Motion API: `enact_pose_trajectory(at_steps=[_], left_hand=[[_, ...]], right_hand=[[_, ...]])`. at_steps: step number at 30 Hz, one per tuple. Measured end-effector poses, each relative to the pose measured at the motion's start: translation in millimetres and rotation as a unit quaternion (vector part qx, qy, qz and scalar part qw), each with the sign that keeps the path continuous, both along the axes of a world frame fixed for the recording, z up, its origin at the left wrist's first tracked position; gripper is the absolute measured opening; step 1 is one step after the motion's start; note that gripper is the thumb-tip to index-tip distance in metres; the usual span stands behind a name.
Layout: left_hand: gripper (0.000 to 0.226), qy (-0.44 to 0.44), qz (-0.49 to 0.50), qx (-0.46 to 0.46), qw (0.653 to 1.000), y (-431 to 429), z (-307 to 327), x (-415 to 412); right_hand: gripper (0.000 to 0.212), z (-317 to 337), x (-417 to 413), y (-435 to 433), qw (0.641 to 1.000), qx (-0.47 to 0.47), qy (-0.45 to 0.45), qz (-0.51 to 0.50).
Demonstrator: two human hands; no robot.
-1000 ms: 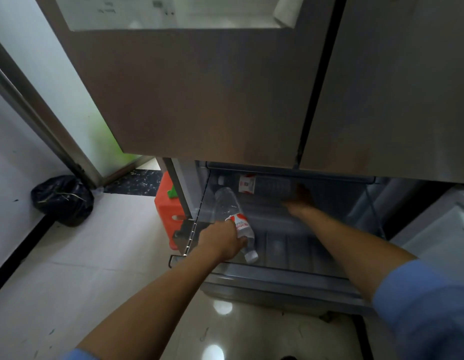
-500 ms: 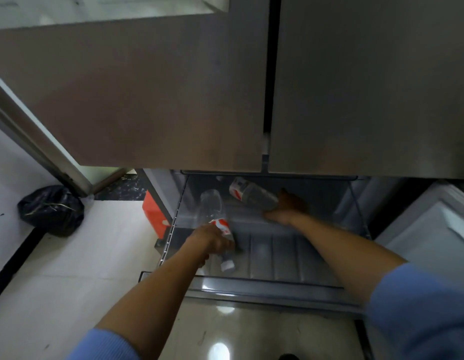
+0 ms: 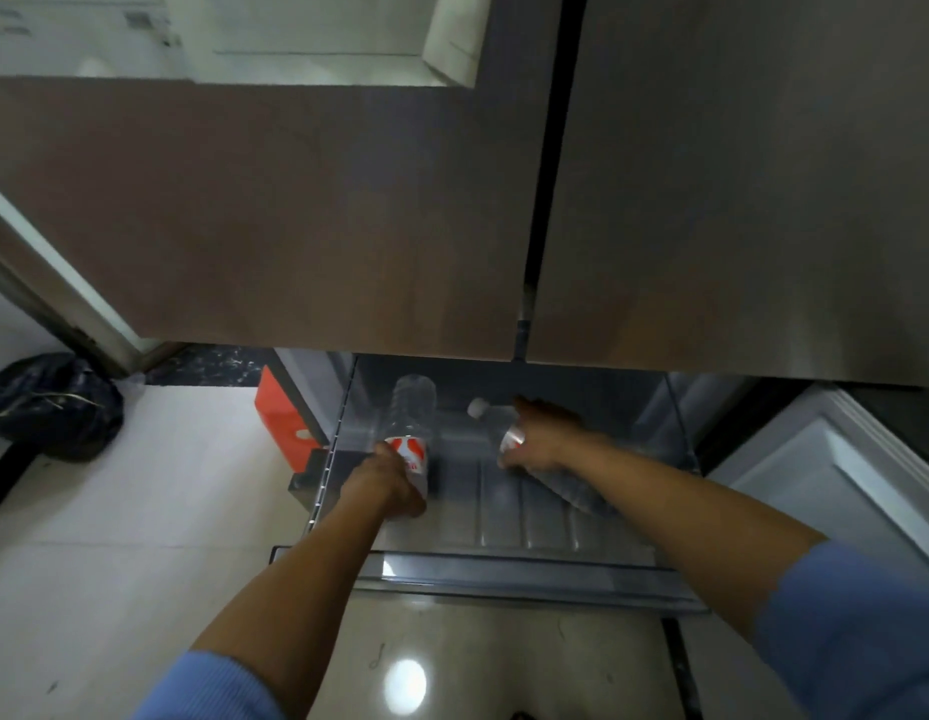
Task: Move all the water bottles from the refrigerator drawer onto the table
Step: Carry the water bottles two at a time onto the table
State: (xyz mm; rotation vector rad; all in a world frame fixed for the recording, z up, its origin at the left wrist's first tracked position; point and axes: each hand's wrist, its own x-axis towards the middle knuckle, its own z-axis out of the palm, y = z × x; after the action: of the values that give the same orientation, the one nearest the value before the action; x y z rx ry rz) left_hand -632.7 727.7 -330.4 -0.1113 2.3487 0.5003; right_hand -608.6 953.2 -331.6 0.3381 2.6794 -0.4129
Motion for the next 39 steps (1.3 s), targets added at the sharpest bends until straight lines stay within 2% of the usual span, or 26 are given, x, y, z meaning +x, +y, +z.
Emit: enact_pose_trajectory(at_steps=[6, 9, 14, 19, 24, 28, 34, 37, 39], left_hand=[[0.094, 0.037, -0.023, 0.035, 0.998, -17, 1, -4], [0.08, 0.117, -0.065, 0.04, 0.99, -27, 10, -1], [0.047, 0.255, -0.124, -0.023, 0.959, -21, 50, 3], [0.021, 0.356, -0.127, -0.062, 0.924, -17, 96, -3], [0.031, 0.438, -0.137, -0.056, 0.887, -31, 135, 15], [0.034, 0.463, -0.122, -0.062, 0.876, -70, 167, 42], [0.035, 0.542, -0.026, -0.039, 0.839, -181, 227, 102], [0.037, 0.57, -0.023, -0.066, 0.819, -254, 256, 149], [0.037, 0.565, -0.002, -0.087, 0.82, -311, 264, 180]], right_hand=[[0.053, -25, -24, -35, 0.997, 0.053, 0.043, 0.034], [0.039, -17, -12, -39, 0.989, 0.091, 0.087, 0.081], [0.034, 12, 25, -23, 0.991, 0.053, 0.077, 0.101], [0.04, 58, 50, -17, 0.975, 0.106, 0.089, 0.175], [0.036, 106, 76, -25, 0.959, 0.122, 0.166, 0.195], [0.035, 151, 86, -64, 0.935, 0.123, 0.252, 0.215], [0.03, 213, 106, -164, 0.89, 0.099, 0.379, 0.233], [0.029, 232, 122, -238, 0.872, 0.078, 0.404, 0.266], [0.03, 240, 133, -292, 0.863, 0.06, 0.415, 0.283]])
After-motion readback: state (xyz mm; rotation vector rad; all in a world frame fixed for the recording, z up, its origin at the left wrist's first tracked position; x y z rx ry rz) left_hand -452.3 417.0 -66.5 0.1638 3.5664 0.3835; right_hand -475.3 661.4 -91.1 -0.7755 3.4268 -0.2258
